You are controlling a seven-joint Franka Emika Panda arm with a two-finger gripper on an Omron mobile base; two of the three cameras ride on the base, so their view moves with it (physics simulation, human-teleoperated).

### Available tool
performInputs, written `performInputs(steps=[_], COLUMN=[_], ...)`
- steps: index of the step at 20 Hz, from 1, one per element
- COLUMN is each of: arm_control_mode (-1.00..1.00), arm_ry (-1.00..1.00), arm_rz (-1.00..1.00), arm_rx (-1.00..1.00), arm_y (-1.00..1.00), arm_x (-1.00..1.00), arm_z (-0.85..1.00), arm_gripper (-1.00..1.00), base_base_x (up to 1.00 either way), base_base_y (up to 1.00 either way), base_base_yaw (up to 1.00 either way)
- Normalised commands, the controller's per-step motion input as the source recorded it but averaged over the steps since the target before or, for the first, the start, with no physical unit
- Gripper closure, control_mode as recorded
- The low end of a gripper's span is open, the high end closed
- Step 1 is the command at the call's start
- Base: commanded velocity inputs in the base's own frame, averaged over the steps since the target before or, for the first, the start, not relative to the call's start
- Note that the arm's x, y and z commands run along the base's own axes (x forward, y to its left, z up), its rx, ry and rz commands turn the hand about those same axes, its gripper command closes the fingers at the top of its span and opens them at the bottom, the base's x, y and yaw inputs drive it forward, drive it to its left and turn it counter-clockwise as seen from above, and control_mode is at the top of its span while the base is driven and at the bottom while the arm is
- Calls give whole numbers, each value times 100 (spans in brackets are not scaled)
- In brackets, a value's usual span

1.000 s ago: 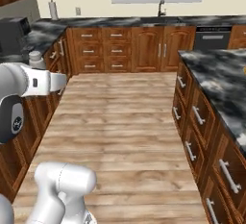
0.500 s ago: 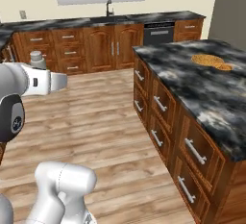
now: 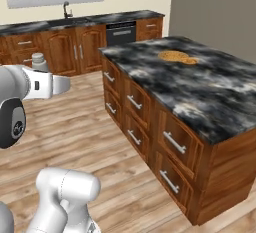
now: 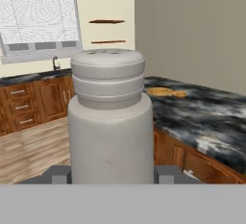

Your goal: Move the condiment bottle and shaker from the cabinet to the dining counter.

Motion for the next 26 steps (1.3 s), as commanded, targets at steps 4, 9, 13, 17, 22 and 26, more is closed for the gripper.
performInputs(steps=[4,9,13,17,22,26], arm_control_mode=[100,100,100,100,100,100], arm_ry=[0,0,0,0,0,0], arm_rz=[0,0,0,0,0,0], arm_rx=[0,0,0,0,0,0], arm_y=[0,0,0,0,0,0], arm_x=[0,0,0,0,0,0], arm_z=[0,0,0,0,0,0], arm_gripper=[100,100,100,100,100,100], base_base_x=[13,12,24,33,26,0], base_base_y=[-43,-65,-31,-20,-16,-48], base_base_yaw=[-32,-23,-28,-29,-21,0])
